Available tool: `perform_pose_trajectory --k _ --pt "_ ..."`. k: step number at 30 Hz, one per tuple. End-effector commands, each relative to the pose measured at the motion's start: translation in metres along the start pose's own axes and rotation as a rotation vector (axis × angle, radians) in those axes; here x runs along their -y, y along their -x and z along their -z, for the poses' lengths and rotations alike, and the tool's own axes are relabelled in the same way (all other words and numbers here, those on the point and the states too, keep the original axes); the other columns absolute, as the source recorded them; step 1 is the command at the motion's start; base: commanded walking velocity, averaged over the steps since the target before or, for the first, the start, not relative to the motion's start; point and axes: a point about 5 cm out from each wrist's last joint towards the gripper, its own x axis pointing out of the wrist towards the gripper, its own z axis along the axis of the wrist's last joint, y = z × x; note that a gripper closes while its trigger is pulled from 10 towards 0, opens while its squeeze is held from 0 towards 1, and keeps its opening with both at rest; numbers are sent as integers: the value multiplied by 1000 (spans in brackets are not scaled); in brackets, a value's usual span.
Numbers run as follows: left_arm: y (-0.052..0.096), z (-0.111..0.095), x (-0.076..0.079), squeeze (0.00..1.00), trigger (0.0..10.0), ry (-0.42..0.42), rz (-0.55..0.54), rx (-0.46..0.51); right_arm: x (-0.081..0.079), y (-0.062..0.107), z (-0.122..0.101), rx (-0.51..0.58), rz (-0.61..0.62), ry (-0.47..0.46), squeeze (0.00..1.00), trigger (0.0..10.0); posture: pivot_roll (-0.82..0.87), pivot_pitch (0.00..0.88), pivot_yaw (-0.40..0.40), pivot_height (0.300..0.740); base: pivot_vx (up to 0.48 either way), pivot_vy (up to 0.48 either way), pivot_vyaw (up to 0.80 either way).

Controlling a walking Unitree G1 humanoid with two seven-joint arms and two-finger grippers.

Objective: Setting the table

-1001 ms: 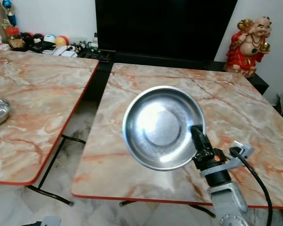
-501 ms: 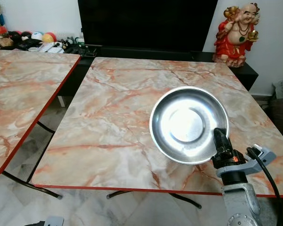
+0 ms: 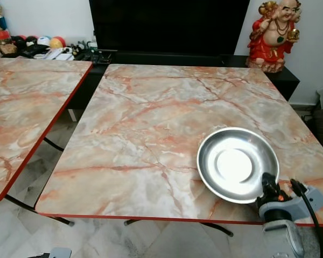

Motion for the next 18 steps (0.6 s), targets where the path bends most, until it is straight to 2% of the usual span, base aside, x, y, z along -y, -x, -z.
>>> perform_pose_trajectory --k 1,5,12,18 --pt "1 5 -1 0 10000 -10 6 -24 -4 2 -5 26 4 -25 0 10000 -70 87 -14 740 0 0 0" --pt "1 5 1 0 10000 -13 13 -26 -2 -1 -3 8 47 -67 0 10000 -69 84 -16 740 0 0 0" --pt "1 4 3 0 10000 -14 17 -22 -16 -7 -1 -31 14 -72 0 10000 -63 83 -22 740 0 0 0" --pt "1 6 3 0 10000 -13 14 -26 -17 -8 7 -91 29 -42 0 10000 -58 84 -25 740 0 0 0"
